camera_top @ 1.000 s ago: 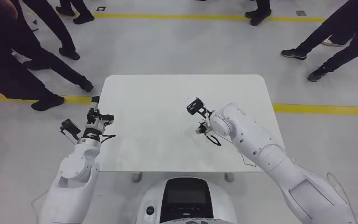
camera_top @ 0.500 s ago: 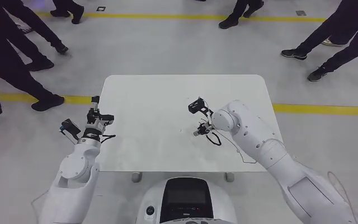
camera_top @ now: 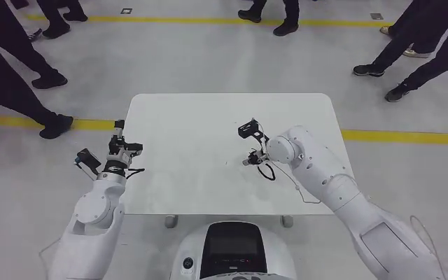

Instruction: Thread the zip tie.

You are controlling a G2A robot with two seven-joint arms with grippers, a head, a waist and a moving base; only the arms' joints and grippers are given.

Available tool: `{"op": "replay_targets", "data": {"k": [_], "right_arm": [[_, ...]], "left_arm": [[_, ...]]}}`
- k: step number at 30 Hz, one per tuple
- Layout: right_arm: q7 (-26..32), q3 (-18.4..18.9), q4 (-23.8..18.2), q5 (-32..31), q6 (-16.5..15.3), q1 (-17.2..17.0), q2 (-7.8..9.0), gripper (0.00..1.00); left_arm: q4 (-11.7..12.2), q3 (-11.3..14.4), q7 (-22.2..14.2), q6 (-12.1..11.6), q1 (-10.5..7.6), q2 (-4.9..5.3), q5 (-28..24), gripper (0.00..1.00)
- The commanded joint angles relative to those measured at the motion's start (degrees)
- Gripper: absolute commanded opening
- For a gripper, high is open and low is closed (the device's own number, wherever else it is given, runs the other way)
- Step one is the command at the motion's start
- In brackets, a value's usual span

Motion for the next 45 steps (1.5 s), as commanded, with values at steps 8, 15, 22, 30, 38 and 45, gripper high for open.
{"op": "replay_targets", "data": {"k": [8, 15, 22, 30, 38, 45], "right_arm": [[-0.3, -0.2, 1.3, -0.8, 0.6, 0.2, -0.37, 0.28], [-1.8, -0.9, 4.1, -0.8, 1.2, 0.6, -1.07, 0.32], [-4.5, -2.8, 9.0, -0.7, 1.9, 2.1, -2.54, 0.32], [-6.5, -4.3, 13.6, 0.0, 1.9, 3.8, -4.12, 0.25], [-6.9, -5.3, 17.0, 0.5, 1.4, 5.1, -5.45, 0.24], [-7.2, -6.0, 19.7, 0.8, 0.8, 6.1, -6.51, 0.18]], "left_arm": [[0.0, 0.0, 0.0, 0.0, 0.00, 0.00, 0.0, 1.00], [0.0, 0.0, 0.0, 0.0, 0.00, 0.00, 0.0, 1.00], [0.0, 0.0, 0.0, 0.0, 0.00, 0.00, 0.0, 1.00], [0.0, 0.0, 0.0, 0.0, 0.00, 0.00, 0.0, 1.00], [0.0, 0.0, 0.0, 0.0, 0.00, 0.00, 0.0, 1.00], [0.0, 0.0, 0.0, 0.0, 0.00, 0.00, 0.0, 1.00]]}}
